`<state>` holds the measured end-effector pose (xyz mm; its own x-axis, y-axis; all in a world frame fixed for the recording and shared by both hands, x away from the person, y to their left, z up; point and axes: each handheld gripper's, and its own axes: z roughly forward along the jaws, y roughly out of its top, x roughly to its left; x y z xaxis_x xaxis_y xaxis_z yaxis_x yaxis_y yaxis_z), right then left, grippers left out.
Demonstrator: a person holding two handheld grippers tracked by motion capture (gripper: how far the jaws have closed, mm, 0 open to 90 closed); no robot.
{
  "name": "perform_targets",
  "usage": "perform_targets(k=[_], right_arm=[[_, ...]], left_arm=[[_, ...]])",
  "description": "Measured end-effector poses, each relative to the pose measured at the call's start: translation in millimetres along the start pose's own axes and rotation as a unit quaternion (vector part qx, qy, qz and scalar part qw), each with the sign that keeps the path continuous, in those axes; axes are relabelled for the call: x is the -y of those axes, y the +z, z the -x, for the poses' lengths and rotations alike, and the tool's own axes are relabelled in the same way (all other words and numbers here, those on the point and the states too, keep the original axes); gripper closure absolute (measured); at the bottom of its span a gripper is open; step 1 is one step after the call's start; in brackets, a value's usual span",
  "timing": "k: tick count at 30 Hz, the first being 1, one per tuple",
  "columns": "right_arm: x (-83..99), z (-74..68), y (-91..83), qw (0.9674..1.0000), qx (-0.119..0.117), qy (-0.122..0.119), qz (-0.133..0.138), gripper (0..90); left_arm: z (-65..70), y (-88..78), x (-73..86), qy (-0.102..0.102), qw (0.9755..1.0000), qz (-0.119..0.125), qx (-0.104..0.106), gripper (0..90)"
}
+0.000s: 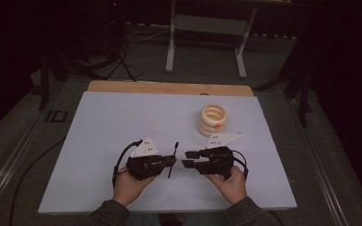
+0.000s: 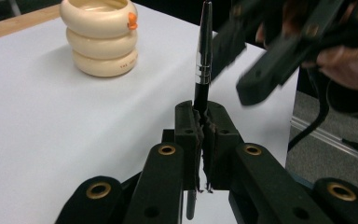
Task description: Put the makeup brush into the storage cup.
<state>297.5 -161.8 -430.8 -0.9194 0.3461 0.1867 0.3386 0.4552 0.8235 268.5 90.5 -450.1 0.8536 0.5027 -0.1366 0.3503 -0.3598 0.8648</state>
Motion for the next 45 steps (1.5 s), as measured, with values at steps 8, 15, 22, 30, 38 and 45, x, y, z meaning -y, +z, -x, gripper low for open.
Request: perform_targets(k=[8, 15, 22, 30, 38, 45], right_arm=[[-22.1, -5.7, -0.6, 0.9997, -0.003, -0.022, 0.009, 67.8], [-27.6, -4.1, 7.5, 0.9997, -0.01, -0.019, 0.005, 76.9], [-27.0, -1.3, 9.5, 0.9996, -0.026, -0.01, 0.004, 84.2], [-26.9, 0.8, 8.7, 0.9996, -0.027, -0.005, 0.002, 85.2], [-22.2, 7.8, 1.3, 0.9999, -0.014, 0.004, 0.0, 85.3], [-19.8, 12.8, -7.0, 1.0, -0.004, 0.006, -0.003, 85.3]], left_arm=[[2.6, 5.4, -1.4, 0.006, 0.9999, -0.008, 0.004, 85.9], [3.0, 7.0, -1.7, 0.008, 0.9999, -0.012, 0.006, 85.9], [2.1, 6.9, -1.5, 0.008, 0.9999, -0.013, 0.003, 85.9], [-0.4, 2.2, -0.7, 0.003, 0.9999, -0.013, -0.002, 78.8], [-3.5, -6.2, 3.6, 0.004, 0.9997, -0.018, -0.018, 72.0], [-7.3, -11.0, 12.3, -0.002, 0.999, -0.03, -0.034, 63.6]])
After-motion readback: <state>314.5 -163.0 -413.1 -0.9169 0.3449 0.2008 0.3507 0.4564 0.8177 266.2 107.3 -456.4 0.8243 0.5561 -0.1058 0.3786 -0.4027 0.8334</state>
